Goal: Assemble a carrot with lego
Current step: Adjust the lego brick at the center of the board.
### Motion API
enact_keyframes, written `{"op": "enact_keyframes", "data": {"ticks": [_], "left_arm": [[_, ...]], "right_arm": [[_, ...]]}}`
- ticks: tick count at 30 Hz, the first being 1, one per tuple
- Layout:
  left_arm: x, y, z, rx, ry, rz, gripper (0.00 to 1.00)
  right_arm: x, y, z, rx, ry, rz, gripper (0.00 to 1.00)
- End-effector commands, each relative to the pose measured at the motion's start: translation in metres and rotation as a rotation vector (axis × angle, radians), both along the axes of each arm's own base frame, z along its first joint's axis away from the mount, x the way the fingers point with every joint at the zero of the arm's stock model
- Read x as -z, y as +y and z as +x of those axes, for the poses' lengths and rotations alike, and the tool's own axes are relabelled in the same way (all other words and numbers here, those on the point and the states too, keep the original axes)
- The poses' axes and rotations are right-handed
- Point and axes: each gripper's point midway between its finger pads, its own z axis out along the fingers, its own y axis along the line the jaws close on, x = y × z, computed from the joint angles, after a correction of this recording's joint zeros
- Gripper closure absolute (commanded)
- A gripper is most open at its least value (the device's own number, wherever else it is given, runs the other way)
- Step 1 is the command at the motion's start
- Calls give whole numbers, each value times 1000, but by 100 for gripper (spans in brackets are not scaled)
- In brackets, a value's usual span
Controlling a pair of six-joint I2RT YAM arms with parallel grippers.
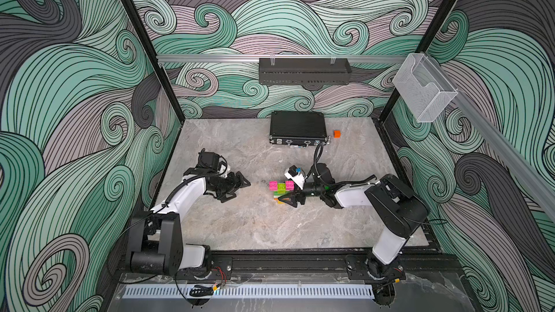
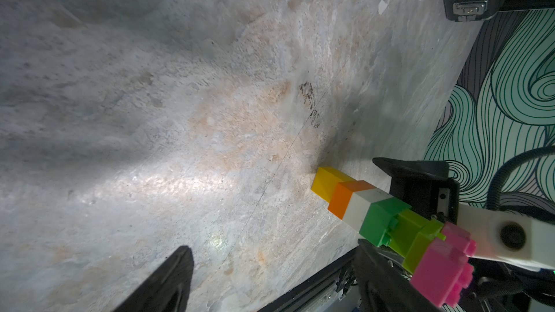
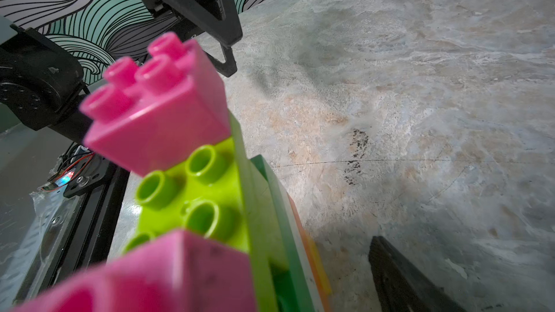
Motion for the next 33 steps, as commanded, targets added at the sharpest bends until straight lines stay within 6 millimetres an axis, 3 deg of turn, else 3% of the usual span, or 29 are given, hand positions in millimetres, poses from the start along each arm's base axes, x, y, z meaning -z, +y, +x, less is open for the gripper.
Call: {"op": "enact_keyframes", "data": {"ticks": [1, 20, 33], "left_arm": [[-6, 0, 5, 12, -30, 14, 15], [-4, 1, 6, 10, -24, 19, 15], [-3, 1, 6, 8, -21, 25, 15]], "right_arm": [[-3, 3, 3, 8, -38, 12, 16], [1, 7, 7, 1, -32, 20, 39], [0, 7, 8, 1, -29, 27, 66]]}}
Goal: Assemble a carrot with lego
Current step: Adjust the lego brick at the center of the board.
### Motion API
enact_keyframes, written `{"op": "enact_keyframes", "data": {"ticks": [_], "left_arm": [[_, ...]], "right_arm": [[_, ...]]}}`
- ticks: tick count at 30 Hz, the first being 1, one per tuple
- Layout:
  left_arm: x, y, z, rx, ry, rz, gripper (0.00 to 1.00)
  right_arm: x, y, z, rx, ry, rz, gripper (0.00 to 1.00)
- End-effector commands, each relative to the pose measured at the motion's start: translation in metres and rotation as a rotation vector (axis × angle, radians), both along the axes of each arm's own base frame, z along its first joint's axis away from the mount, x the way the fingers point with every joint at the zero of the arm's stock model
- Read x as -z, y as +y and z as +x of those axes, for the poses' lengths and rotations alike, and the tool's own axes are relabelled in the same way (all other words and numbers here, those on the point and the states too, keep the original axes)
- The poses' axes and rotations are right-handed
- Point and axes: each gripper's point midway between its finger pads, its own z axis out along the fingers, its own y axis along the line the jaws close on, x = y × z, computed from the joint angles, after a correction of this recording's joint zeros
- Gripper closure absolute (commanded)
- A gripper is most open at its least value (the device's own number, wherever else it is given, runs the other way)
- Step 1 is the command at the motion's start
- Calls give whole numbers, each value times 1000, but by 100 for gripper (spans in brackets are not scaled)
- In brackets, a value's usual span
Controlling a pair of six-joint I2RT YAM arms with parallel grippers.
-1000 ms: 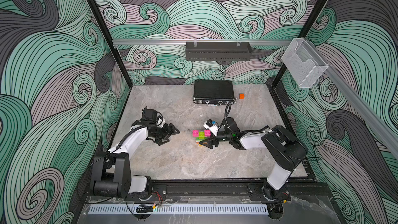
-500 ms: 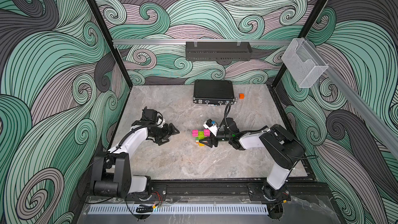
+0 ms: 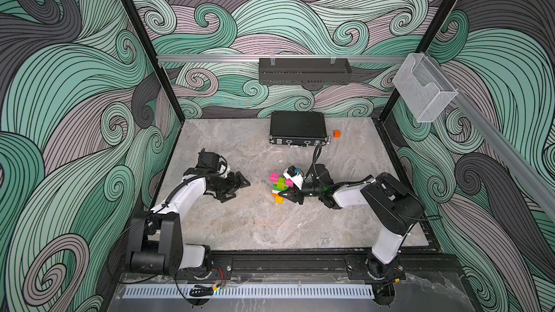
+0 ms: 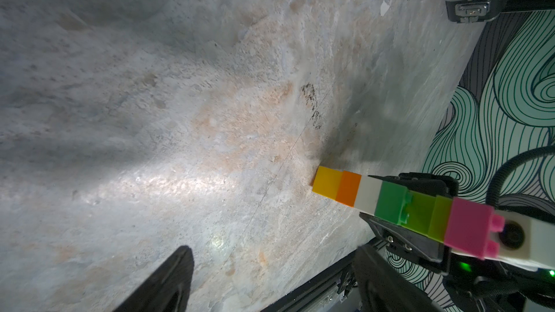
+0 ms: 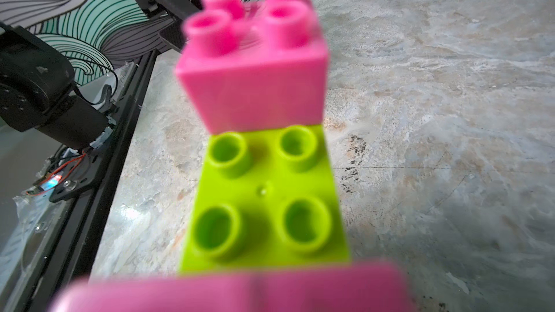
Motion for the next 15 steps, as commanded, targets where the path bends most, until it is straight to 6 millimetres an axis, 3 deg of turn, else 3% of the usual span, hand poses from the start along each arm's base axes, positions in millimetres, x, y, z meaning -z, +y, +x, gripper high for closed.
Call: {"op": "enact_keyframes", "data": {"ticks": [1, 10, 15], "left_arm": [[-3, 0, 5, 11, -20, 18, 15], [-3, 0, 5, 11, -19, 17, 15], [-3, 0, 6, 12, -19, 16, 15]], "right_arm": [[-4, 4, 4, -10, -12, 17, 67], [-9, 2, 8, 6, 16, 26, 86], [-18, -1, 14, 13, 110, 61, 89]]}}
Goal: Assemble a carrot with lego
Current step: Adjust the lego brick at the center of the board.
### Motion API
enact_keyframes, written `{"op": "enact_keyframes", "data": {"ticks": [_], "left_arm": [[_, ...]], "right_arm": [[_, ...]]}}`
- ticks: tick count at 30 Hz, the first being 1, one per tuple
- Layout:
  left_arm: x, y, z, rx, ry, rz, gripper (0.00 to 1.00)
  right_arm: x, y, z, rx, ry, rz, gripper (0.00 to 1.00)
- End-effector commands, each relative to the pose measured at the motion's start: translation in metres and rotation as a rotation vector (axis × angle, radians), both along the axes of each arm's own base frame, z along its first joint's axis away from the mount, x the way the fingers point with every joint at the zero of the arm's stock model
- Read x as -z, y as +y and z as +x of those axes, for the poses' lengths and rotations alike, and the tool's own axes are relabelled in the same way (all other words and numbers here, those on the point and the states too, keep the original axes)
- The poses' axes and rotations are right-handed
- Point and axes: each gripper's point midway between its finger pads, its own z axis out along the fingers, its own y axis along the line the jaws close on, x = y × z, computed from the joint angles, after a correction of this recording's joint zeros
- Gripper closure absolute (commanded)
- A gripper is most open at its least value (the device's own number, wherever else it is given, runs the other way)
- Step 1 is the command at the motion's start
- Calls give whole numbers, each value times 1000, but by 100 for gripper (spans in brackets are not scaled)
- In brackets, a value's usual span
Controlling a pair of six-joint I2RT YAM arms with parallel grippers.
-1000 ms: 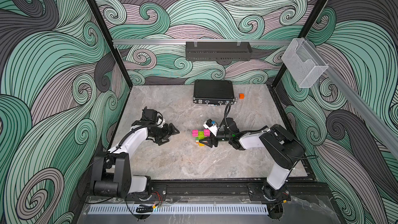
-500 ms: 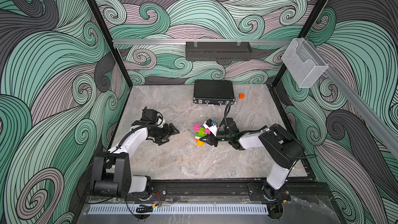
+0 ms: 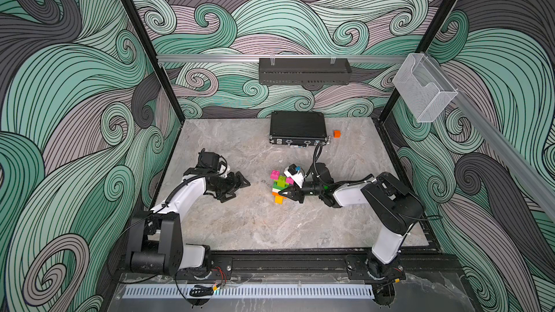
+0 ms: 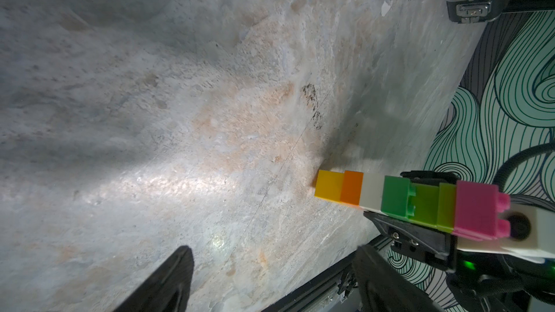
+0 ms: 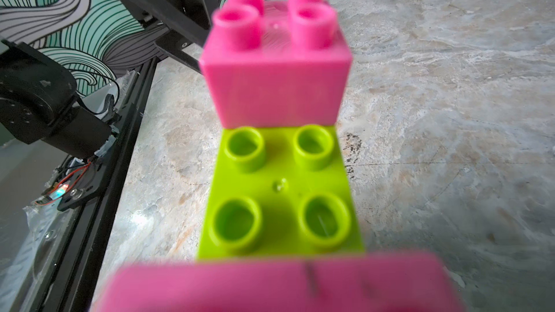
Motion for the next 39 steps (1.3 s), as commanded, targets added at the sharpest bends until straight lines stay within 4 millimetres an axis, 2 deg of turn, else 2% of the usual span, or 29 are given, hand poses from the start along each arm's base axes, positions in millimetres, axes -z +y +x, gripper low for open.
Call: {"op": "enact_keyframes", "data": {"ticks": [1, 16, 22, 27, 39], "left_arm": [[-4, 0, 6, 13, -20, 12, 15], [-11, -3, 8, 15, -44, -7, 15], [-15, -3, 7, 15, -58, -8, 15], [-17, -3, 6, 16, -67, -6, 15], [-16, -2, 7, 17, -65, -1, 15]], "right_arm": [[-15, 2, 5, -14, 74, 54, 89], [-29, -4, -14, -51, 501, 52, 89], [-19, -4, -28, -85, 662, 35, 88], [-8, -7, -35, -98, 731, -3, 87], [15, -7, -40, -113, 860, -37, 87]]}}
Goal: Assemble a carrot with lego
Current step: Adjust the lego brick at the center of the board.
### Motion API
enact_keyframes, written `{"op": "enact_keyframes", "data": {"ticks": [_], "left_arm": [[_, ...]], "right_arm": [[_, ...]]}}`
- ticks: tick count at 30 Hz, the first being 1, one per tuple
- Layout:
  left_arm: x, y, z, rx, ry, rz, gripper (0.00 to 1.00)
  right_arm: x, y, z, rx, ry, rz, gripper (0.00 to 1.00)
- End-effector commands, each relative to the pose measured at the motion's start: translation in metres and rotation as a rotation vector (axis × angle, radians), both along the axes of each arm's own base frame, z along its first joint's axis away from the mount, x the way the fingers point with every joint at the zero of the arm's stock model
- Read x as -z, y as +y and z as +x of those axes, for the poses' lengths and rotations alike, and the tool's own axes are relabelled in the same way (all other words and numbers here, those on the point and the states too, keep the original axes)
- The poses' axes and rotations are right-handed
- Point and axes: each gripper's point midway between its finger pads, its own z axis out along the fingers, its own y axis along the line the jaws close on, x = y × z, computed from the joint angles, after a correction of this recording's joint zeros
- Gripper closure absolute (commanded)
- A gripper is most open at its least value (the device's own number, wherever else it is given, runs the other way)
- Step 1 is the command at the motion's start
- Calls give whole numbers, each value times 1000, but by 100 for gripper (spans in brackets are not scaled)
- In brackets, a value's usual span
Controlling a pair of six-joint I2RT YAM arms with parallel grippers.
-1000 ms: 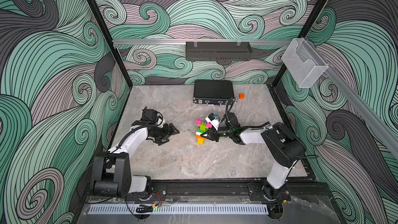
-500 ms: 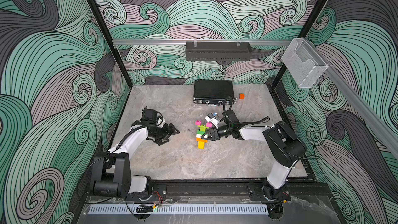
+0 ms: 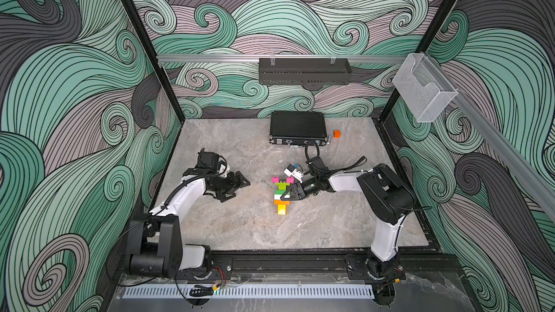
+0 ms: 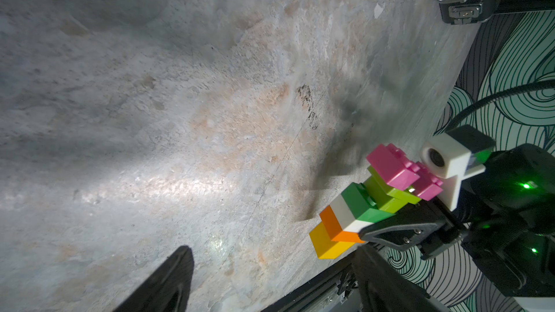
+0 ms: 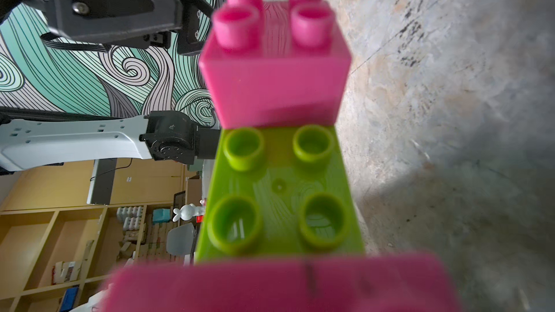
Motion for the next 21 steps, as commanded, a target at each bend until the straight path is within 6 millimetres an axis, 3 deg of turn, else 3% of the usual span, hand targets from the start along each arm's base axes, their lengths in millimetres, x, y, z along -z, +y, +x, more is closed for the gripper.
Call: {"op": "enact_keyframes", "data": {"ticks": [1, 21], "left_arm": [[-12, -2, 7, 14, -49, 3, 15], [-12, -2, 7, 17, -49, 2, 15]], "right_arm": [[-5, 2, -3, -29, 54, 41, 87], [20, -2, -11, -34, 258, -5, 85]]}}
